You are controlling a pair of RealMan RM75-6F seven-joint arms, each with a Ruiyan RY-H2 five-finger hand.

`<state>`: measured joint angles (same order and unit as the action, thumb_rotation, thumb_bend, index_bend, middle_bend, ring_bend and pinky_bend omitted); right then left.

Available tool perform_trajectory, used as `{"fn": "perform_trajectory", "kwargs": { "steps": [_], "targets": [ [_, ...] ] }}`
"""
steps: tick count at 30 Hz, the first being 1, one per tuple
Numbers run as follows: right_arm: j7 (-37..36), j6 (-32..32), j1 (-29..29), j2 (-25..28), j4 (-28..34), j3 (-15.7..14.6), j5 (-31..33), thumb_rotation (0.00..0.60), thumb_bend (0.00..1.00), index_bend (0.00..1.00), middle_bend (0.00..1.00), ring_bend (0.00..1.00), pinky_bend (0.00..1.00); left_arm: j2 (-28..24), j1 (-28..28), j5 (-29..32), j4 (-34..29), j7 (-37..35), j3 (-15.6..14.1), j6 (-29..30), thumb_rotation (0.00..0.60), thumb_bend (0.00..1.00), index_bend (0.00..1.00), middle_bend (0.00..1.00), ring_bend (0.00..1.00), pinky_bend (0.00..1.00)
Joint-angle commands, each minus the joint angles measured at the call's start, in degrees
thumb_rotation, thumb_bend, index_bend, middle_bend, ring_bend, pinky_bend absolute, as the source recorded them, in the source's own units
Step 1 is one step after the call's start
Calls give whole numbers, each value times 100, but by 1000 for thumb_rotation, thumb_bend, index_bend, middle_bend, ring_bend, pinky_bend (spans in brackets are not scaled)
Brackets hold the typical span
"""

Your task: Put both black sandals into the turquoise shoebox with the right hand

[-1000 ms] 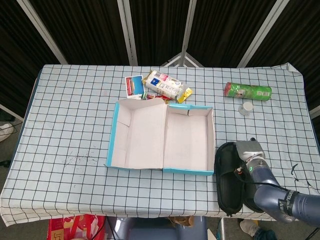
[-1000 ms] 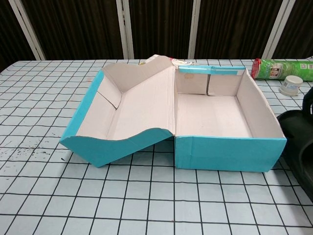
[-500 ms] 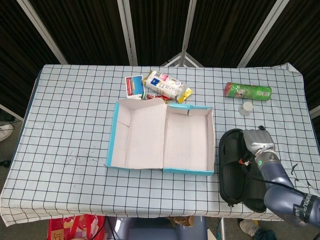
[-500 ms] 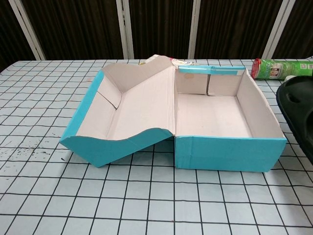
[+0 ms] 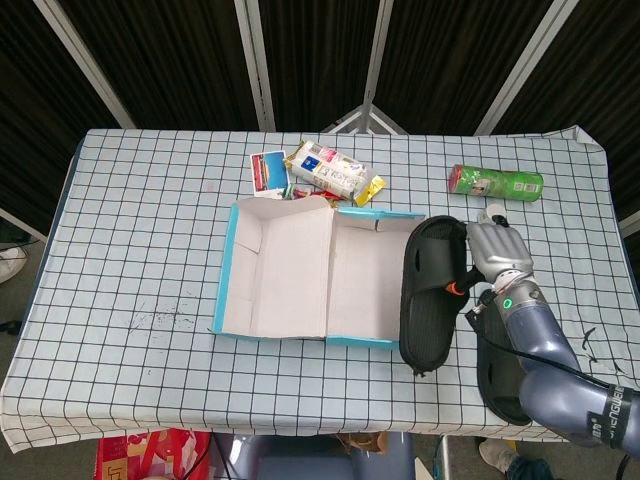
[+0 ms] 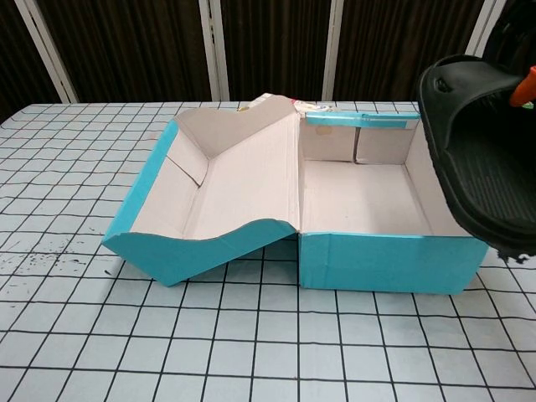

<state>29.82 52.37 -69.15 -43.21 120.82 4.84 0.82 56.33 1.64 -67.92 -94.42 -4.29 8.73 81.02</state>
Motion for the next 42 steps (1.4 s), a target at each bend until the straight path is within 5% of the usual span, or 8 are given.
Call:
{"fn": "perform_trajectory", "kwargs": {
  "steps": [1, 12, 21, 28, 42],
  "targets": [
    [-910, 136, 323, -250, -108, 525, -282, 600, 410, 667, 652, 344, 0, -8, -4, -24, 1, -22, -6, 2, 600, 373, 133, 57, 0, 92],
    [-2815, 254, 1275, -1312, -746, 1248, -1622, 600, 472, 679, 652, 346, 0, 3, -4, -15, 49, -50, 15, 19, 600, 373, 133, 57, 0, 92],
    [-3411, 299, 1875, -2059, -1478, 1182, -3298, 600, 472, 687, 652, 346, 0, 355, -22, -912, 525, -641, 78, 788, 600, 373, 133, 57, 0, 130],
    [-3509, 220, 2076, -2399, -1919, 1087, -3786, 600, 473, 688, 652, 346, 0, 797, -59, -1491, 1119, -1066, 197, 1613, 600, 373, 153, 61, 0, 134],
    [-4299, 461, 2438, -3176, -2688, 1238, -5207, 600, 473, 697, 652, 346, 0, 967, -10, -1516, 1404, -1116, 223, 1641, 600, 373, 152, 61, 0, 134]
  ]
}}
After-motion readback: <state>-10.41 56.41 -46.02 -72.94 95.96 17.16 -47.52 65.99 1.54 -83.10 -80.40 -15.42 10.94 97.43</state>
